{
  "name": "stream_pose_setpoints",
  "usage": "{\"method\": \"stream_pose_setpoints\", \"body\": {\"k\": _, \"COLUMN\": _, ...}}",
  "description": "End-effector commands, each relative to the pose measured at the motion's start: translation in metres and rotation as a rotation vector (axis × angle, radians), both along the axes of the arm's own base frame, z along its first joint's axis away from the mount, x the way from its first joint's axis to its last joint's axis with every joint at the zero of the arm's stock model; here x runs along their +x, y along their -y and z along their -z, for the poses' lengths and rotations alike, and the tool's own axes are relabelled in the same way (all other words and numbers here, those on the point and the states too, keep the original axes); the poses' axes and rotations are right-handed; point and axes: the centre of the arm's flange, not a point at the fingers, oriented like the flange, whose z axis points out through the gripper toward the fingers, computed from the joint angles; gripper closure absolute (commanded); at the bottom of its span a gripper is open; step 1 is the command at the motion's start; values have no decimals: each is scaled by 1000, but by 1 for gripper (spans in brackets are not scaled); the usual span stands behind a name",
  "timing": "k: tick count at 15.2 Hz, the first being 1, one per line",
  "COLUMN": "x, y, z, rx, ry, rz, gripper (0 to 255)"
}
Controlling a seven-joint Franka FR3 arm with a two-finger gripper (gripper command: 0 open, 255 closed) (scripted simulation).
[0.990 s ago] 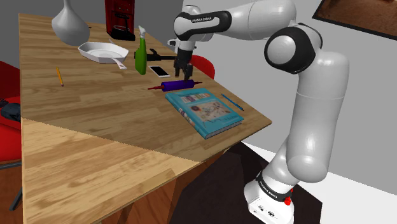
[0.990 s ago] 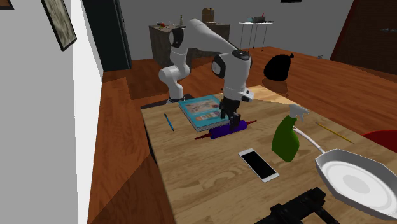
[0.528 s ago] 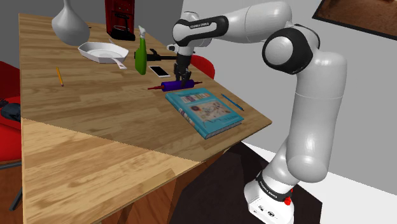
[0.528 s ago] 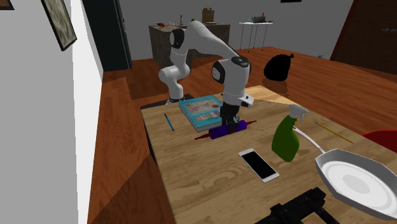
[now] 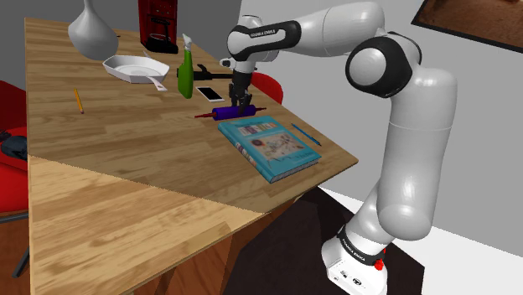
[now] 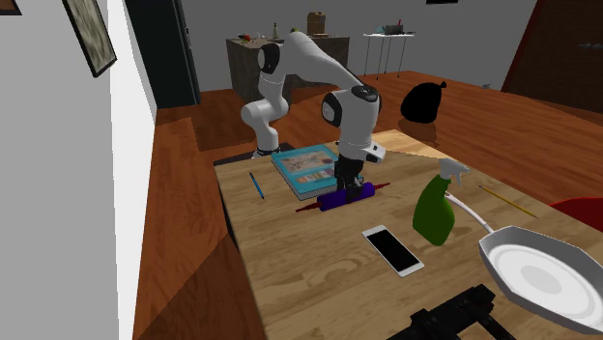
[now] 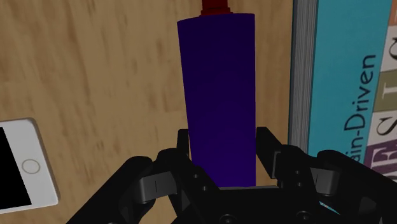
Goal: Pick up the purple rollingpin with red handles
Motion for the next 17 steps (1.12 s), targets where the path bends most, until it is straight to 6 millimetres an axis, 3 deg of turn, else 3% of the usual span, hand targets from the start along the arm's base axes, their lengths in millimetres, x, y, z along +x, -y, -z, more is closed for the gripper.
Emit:
{"method": "stream_pose_setpoints", "body": {"k": 1, "x": 0, "y": 0, "z": -4, "rx": 0, "ry": -2, "rz": 1, "gripper": 255}}
{"method": "stream_pose_setpoints", "body": {"k": 15, "x": 0, "y": 0, "z": -78, "rx": 0, "ry": -2, "rz": 1, "gripper": 255}}
{"method": "stream_pose_setpoints", "body": {"k": 17, "x": 0, "y": 0, "z": -79, "rx": 0, "ry": -2, "rz": 1, "gripper": 255}}
